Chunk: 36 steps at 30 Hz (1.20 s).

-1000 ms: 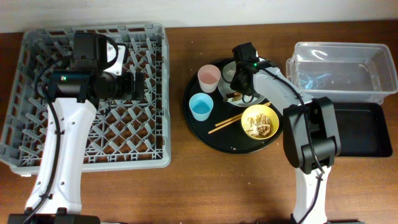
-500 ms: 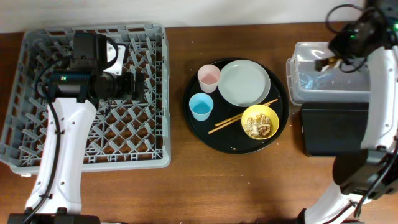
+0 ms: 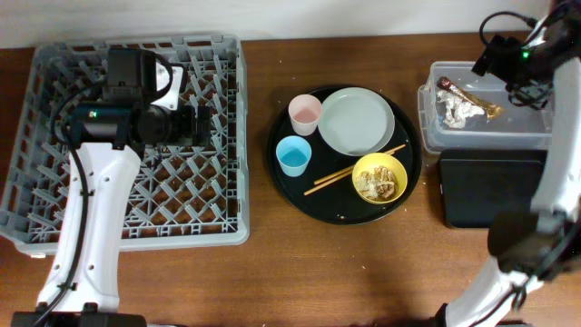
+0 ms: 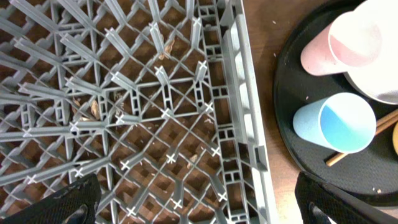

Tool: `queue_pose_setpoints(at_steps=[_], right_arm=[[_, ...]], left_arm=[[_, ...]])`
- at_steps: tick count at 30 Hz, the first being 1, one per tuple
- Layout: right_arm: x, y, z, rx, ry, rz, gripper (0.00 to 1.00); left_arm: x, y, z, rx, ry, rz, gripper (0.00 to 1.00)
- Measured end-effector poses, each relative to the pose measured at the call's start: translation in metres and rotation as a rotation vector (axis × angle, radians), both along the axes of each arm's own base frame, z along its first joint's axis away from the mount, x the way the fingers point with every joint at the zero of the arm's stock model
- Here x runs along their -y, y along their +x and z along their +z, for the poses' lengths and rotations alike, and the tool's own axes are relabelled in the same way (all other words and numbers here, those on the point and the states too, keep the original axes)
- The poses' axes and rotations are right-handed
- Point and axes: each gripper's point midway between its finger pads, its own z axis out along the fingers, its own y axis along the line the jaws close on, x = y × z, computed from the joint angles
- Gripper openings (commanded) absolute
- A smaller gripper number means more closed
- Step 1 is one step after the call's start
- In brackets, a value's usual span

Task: Sort waste into correct bins and load items into the dishwasher rack
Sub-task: 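Grasp the yellow bowl rim with the right gripper, then tip the yellow bowl over the black tray to dump the shells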

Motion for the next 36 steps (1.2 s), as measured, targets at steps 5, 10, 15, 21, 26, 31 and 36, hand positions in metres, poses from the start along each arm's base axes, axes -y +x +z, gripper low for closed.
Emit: queue_pose_setpoints(at_steps=[5,10,15,21,26,31,36], right_arm=[[-0.112,-0.079,0.065,0.029,0.017,0.315,0.89],[-0.204,-0.088,-0.058,-0.273,0.012,0.563,0.78],[-0.238,-0.099,-0.186,-0.332,-0.097,0.623,0.55],[-0.228,-0.113,-0.243,-0.329,-0.173,0.683,0.17],[-0.228,-0.106,-0.248,-0.290,-0.197,0.704,0.04],[-0.222,-0.119,-0.242,-0.352,-0.203,0.719,0.04],[-0.230,-0.125,-0.149,-0.247,-0.051,0.697,0.04]], left_arm=[[0.000,0.000,0.000,0.001,0.000,0.000,0.99],[0.000,0.000,0.000,0.000,0.000,0.000,0.99],[0.000,0.000,0.000,0.001,0.001,0.000,0.99],[0.000,0.000,0.000,0.001,0.000,0.000,0.99],[0.000,0.000,0.000,0.000,0.000,0.000,0.99],[0.000,0.000,0.000,0.000,0.000,0.000,0.99],[0.000,0.000,0.000,-0.001,0.000,0.000,0.99]])
